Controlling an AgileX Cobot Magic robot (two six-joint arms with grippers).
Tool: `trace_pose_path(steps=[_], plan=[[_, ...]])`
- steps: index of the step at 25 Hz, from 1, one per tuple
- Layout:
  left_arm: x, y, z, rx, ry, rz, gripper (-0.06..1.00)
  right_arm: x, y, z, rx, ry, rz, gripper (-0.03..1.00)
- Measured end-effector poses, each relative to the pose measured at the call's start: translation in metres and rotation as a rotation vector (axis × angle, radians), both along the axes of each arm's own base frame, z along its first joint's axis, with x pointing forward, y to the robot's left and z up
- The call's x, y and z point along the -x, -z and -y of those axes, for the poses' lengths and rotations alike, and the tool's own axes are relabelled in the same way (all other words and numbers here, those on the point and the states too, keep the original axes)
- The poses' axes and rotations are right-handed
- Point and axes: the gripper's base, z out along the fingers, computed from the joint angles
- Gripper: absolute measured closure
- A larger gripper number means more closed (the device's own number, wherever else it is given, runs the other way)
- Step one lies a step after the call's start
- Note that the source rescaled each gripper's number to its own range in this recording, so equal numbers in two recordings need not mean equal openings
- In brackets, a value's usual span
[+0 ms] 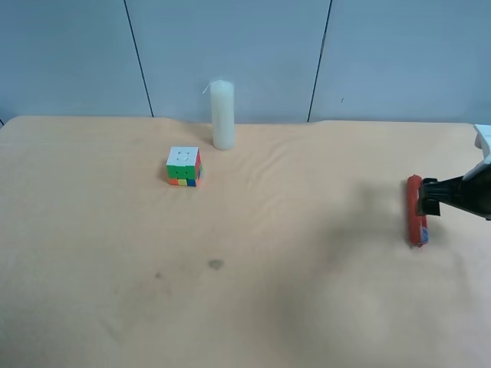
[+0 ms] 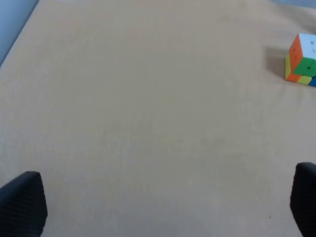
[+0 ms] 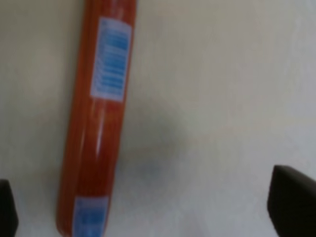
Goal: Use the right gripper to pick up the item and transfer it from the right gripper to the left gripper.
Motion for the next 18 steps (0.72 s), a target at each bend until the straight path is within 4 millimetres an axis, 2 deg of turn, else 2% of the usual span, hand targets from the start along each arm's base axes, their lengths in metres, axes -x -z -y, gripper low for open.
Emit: trace_pose_path(steps=[11, 18], plan=[[0.0, 0.0, 0.0, 0.0, 0.0, 0.0, -0.05, -0.017, 0.05, -0.002, -0.038, -0.028, -0.029, -0.03], [0.0, 0.0, 0.0, 0.0, 0.0, 0.0, -0.05, -0.019, 0.059, -0.003, -0.046, -0.033, -0.033, -0.03]])
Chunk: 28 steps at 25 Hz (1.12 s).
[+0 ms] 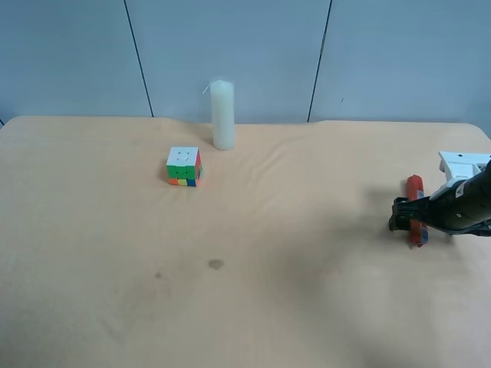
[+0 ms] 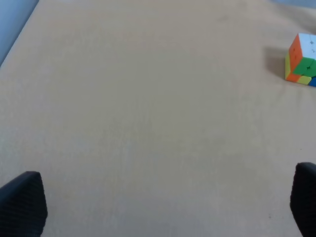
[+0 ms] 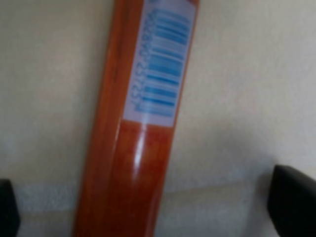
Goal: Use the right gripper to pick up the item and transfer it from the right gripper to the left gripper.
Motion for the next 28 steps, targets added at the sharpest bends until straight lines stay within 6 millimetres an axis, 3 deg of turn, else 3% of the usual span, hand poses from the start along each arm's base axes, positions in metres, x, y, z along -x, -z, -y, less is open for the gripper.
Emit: trace_pose_path(steps=[2, 4, 10, 12, 24, 28], plan=[[0.0, 0.0, 0.0, 0.0, 0.0, 0.0, -0.05, 0.0, 0.0, 0.0, 0.0, 0.0, 0.0, -0.03], [0.0, 0.0, 0.0, 0.0, 0.0, 0.0, -0.05, 0.0, 0.0, 0.0, -0.002, 0.002, 0.001, 0.05], [0.0, 0.0, 0.0, 0.0, 0.0, 0.0, -0.05, 0.0, 0.0, -0.004, -0.008, 0.0, 0.0, 0.46], [0.0, 0.0, 0.0, 0.0, 0.0, 0.0, -0.05, 0.0, -0.001, -0.007, -0.011, -0.001, 0.0, 0.56], [0.0, 0.0, 0.0, 0.0, 0.0, 0.0, -0.05, 0.004, -0.018, -0.013, -0.01, 0.003, -0.005, 0.63], [0.0, 0.0, 0.0, 0.0, 0.0, 0.0, -0.06, 0.005, -0.02, -0.013, -0.01, 0.004, 0.0, 0.78]])
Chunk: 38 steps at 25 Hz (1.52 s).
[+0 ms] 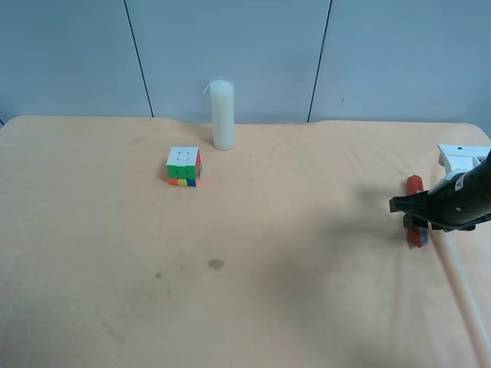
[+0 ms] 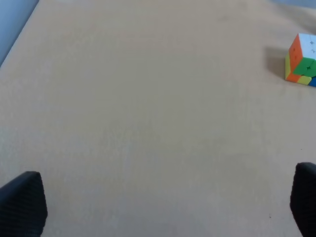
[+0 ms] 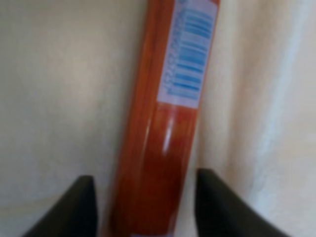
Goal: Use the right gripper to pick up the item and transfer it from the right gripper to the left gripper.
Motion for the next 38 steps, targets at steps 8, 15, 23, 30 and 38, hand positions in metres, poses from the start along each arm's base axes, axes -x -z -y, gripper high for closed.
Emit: trace_pose_path(steps=[8, 15, 23, 30, 38], plan=[[0.0, 0.0, 0.0, 0.0, 0.0, 0.0, -0.06, 0.0009, 0.0004, 0.0001, -0.001, 0.004, -0.011, 0.97], [0.0, 0.0, 0.0, 0.0, 0.0, 0.0, -0.06, 0.0011, 0.0016, 0.0001, -0.001, 0.004, -0.016, 0.96], [0.0, 0.0, 0.0, 0.0, 0.0, 0.0, -0.06, 0.0011, 0.005, 0.0, -0.002, 0.004, -0.028, 0.88], [0.0, 0.0, 0.0, 0.0, 0.0, 0.0, -0.06, 0.0011, 0.0055, 0.0, -0.002, 0.004, -0.029, 0.87], [0.0, 0.0, 0.0, 0.0, 0.0, 0.0, -0.06, 0.0004, 0.0052, -0.0001, -0.004, 0.005, -0.021, 0.87]])
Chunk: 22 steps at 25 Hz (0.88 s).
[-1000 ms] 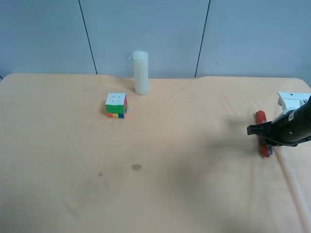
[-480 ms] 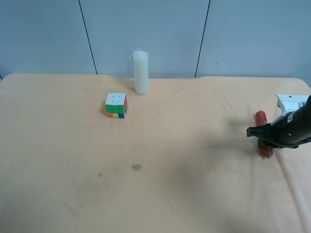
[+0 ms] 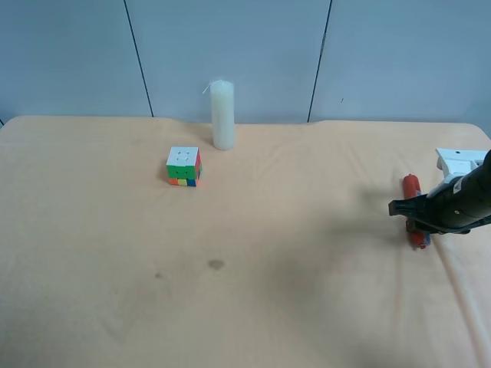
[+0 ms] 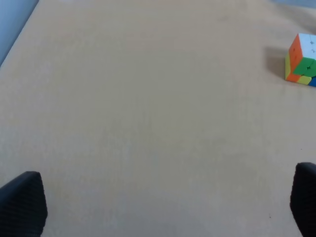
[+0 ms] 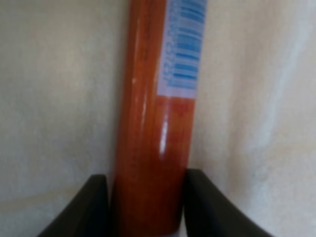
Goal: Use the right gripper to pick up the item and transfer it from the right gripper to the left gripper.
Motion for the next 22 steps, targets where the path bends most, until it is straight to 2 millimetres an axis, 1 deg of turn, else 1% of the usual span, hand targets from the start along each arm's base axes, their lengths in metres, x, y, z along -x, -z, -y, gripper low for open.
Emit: trace_pose_path(steps=[13, 15, 19, 22], plan=[[0.0, 0.0, 0.0, 0.0, 0.0, 0.0, -0.06, 0.0, 0.0, 0.0, -0.001, 0.001, -0.001, 0.87], [0.0, 0.0, 0.0, 0.0, 0.0, 0.0, -0.06, 0.0, 0.002, 0.0, -0.001, 0.001, -0.009, 0.87], [0.0, 0.0, 0.0, 0.0, 0.0, 0.0, -0.06, 0.001, 0.012, 0.0, -0.004, 0.002, -0.046, 0.87], [0.0, 0.0, 0.0, 0.0, 0.0, 0.0, -0.06, 0.001, 0.013, 0.0, -0.006, 0.004, -0.045, 0.87]])
